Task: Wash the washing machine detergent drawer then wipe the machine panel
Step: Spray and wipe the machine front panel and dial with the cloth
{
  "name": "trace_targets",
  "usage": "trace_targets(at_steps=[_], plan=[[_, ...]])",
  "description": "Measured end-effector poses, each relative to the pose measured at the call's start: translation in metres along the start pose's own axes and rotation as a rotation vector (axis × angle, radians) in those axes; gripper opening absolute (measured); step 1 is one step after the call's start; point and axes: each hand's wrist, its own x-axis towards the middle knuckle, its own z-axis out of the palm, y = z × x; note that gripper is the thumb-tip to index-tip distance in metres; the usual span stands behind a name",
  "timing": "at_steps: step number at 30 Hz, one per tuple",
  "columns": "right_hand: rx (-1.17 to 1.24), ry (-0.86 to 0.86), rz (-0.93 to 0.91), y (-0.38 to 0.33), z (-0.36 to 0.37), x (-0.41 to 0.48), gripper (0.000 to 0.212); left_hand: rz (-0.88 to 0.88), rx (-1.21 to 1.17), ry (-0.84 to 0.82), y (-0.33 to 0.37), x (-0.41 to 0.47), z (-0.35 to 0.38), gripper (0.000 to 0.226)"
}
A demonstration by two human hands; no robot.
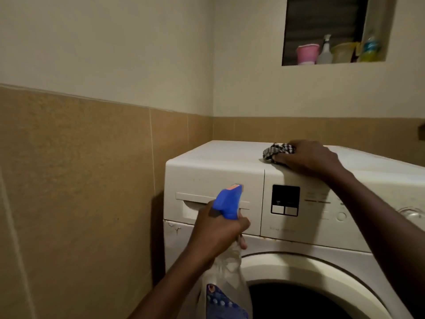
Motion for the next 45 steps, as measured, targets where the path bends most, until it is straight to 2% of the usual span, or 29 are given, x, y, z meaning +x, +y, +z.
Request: trace_targets(at_steps=[7, 14, 18, 21, 24, 27, 30, 33, 38, 41, 45], plan=[[-0.004, 0.013, 0.026, -0.002, 0.000, -0.003, 0.035, -0.056, 0.098, -0.110, -0.022, -0.013, 0.019, 0.011], [-0.002, 0.141, -0.004, -0.003, 0.002, -0.010, 0.033, -0.241, 0.039, -0.015, -0.060, -0.031, -0.013, 0.014], [-0.013, 0.208, -0.035, -0.004, 0.004, -0.015, 0.031, -0.286, 0.004, 0.130, -0.057, -0.031, -0.051, 0.013], [0.085, 0.314, -0.104, -0.014, 0.005, -0.030, 0.028, -0.299, -0.003, 0.194, -0.050, -0.024, -0.082, 0.017], [0.233, 0.441, -0.298, -0.030, 0.022, -0.049, 0.028, -0.286, 0.025, 0.280, -0.053, -0.020, -0.102, 0.019], [0.148, 0.528, -0.460, -0.041, 0.052, -0.067, 0.037, -0.274, 0.032, 0.274, -0.051, -0.022, -0.110, 0.023], [0.159, 0.578, -0.462, -0.046, 0.076, -0.082, 0.050, -0.232, -0.011, 0.245, -0.048, -0.022, -0.109, 0.022], [0.161, 0.578, -0.483, -0.049, 0.098, -0.096, 0.058, -0.197, -0.056, 0.215, -0.048, -0.025, -0.107, 0.021], [-0.042, 0.559, -0.688, -0.069, 0.127, -0.101, 0.050, -0.187, -0.065, 0.171, -0.045, -0.024, -0.116, 0.011], [-0.079, 0.518, -0.685, -0.098, 0.120, -0.083, 0.048, -0.170, -0.010, 0.230, -0.050, -0.021, -0.120, 0.018], [-0.078, 0.493, -0.712, -0.124, 0.118, -0.069, 0.044, -0.156, 0.039, 0.246, -0.055, -0.022, -0.122, 0.016]])
